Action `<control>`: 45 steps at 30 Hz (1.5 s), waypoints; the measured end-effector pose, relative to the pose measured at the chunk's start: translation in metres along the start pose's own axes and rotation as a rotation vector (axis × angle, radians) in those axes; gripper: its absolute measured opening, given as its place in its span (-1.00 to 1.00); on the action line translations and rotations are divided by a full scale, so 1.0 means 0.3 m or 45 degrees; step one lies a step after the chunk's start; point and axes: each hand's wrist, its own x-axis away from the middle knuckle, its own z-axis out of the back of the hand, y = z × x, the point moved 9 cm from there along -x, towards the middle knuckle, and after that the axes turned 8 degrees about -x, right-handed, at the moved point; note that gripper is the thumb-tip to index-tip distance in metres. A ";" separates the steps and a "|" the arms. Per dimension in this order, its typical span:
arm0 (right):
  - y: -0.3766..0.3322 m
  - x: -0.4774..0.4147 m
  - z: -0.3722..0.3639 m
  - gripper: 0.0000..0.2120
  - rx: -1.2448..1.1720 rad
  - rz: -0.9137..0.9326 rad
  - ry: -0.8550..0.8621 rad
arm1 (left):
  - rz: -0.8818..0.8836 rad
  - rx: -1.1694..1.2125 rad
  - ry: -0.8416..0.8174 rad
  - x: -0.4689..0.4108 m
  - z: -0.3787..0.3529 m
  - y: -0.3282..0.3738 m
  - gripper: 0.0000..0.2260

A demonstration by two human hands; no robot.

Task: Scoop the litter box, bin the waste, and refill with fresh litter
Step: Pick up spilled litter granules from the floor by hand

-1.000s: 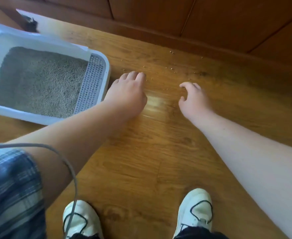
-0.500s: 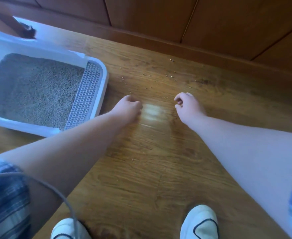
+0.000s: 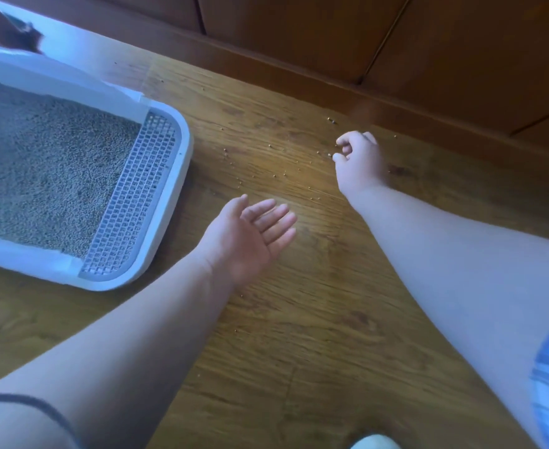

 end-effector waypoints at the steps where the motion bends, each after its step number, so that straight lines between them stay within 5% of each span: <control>1: -0.009 -0.016 -0.017 -0.84 0.023 0.024 -0.029 | -0.019 0.022 -0.017 -0.004 0.000 0.013 -0.61; 16: -0.039 -0.029 -0.087 -0.75 0.312 0.097 -0.106 | 0.005 0.094 0.026 0.033 0.061 -0.024 -0.57; 25: -0.044 -0.033 -0.081 -0.81 0.396 -0.085 -0.137 | 0.058 0.192 0.053 0.056 0.066 -0.081 -0.59; 31: -0.279 0.317 -0.152 -0.90 -0.007 0.432 -0.505 | 0.069 0.241 0.088 0.046 0.095 -0.073 -0.57; 35: -0.306 0.504 -0.190 -0.86 0.067 0.543 -0.738 | 0.057 0.244 0.039 0.030 0.073 -0.069 -0.53; 45: -0.491 0.408 0.096 -0.87 0.340 0.355 -0.561 | 0.101 0.360 0.212 0.196 0.060 0.008 -0.67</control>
